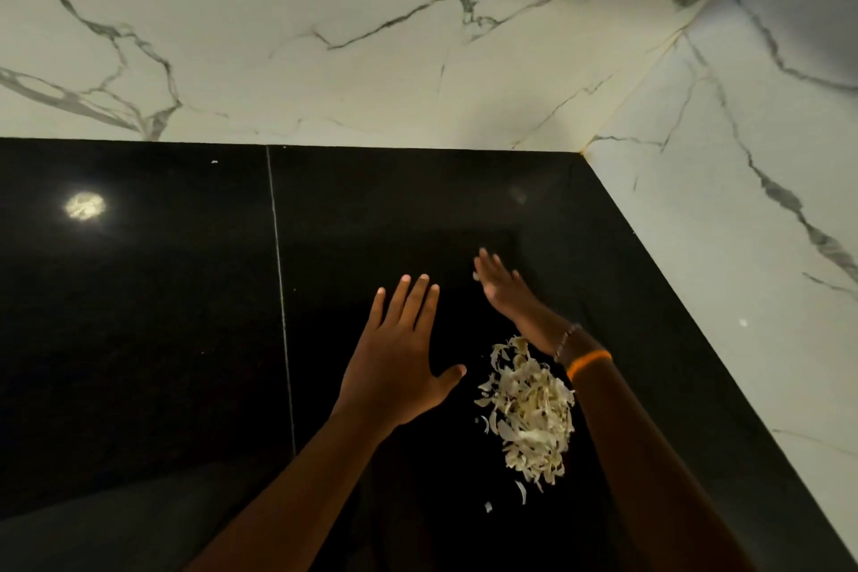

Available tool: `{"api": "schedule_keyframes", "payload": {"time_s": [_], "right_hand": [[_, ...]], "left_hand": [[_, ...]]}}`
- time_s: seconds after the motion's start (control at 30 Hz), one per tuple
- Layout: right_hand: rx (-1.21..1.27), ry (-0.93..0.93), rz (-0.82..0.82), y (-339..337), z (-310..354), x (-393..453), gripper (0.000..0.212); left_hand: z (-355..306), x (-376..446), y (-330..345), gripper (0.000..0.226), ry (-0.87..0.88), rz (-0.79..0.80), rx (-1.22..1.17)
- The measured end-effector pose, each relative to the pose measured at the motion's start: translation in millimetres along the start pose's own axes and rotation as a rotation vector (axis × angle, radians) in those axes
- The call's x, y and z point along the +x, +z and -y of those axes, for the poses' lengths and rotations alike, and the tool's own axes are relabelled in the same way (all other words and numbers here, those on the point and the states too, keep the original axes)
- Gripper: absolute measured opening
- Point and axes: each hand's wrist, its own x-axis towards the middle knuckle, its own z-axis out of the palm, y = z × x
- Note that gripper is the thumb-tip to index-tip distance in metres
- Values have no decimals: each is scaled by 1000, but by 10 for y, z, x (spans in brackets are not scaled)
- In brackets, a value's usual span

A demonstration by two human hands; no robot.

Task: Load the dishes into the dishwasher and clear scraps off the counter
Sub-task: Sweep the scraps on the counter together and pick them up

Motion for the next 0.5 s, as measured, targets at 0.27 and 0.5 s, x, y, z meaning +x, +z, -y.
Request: {"api": "schedule_keyframes", "payload": {"time_s": [0.27,0.5], "right_hand": [[692,64,-145,-60,-190,-1149,62],[454,4,-193,72,0,-739,72]], "left_hand": [[5,5,-9,93,5,14,25],[2,12,-23,93,-2,42,60]]}}
